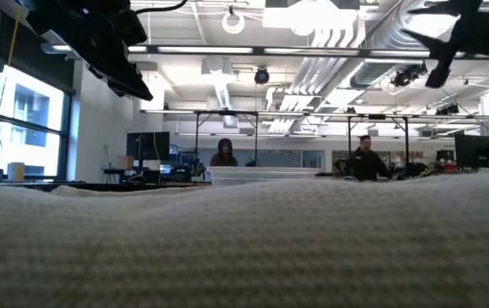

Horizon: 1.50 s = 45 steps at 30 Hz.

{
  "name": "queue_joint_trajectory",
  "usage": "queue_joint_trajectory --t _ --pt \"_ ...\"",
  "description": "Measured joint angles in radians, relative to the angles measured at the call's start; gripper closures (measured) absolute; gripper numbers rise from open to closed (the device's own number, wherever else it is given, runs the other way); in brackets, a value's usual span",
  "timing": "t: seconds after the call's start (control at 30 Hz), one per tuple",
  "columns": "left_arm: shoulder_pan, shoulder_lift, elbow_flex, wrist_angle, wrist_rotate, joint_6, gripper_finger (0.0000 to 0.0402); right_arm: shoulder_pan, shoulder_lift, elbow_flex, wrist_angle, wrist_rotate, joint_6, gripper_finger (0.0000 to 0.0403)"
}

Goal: Pick and placing Produce into tupperware
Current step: Put the apricot into the transparent bin

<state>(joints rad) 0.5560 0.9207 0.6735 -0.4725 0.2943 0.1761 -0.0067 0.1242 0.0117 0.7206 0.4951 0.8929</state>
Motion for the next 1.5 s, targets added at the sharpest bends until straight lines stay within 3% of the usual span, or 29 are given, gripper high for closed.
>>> queue_joint_trajectory --t 0.13,0.33,0.47,0.67,0.77,0.93,1.13,1.5 --pt "0.0 0.0 0.0 0.0 0.0 0.0 0.0243 0.0 0.0 0.049 -0.015 0.057 -0.129 0.0286" --pt "0.0 0.0 0.0 0.0 0.0 0.0 0.0243 -0.027 0.052 0.305 -0.42 0.1 -0.235 0.0286" --pt "0.0 0.0 0.0 0.0 0.0 0.0 0.0243 -0.082 0.185 0.553 -0.675 0.1 -0.35 0.0286" --pt "0.0 0.0 0.0 0.0 0.0 0.0 0.0243 -0.222 0.497 0.925 -1.061 0.096 -0.401 0.0286" --pt "0.0 0.0 0.0 0.0 0.0 0.0 0.0243 -0.324 0.663 1.086 -1.187 0.004 -0.401 0.0286" --pt "0.0 0.0 0.0 0.0 0.0 0.0 0.0243 -0.509 0.933 1.314 -1.318 -0.253 -0.367 0.0286" --pt "0.0 0.0 0.0 0.0 0.0 0.0 0.0243 -0.67 1.213 1.523 -1.477 -0.418 -0.347 0.0286" --pt "0.0 0.0 0.0 0.0 0.0 0.0 0.0243 -0.751 1.628 1.629 -1.585 -0.481 -0.261 0.0286"
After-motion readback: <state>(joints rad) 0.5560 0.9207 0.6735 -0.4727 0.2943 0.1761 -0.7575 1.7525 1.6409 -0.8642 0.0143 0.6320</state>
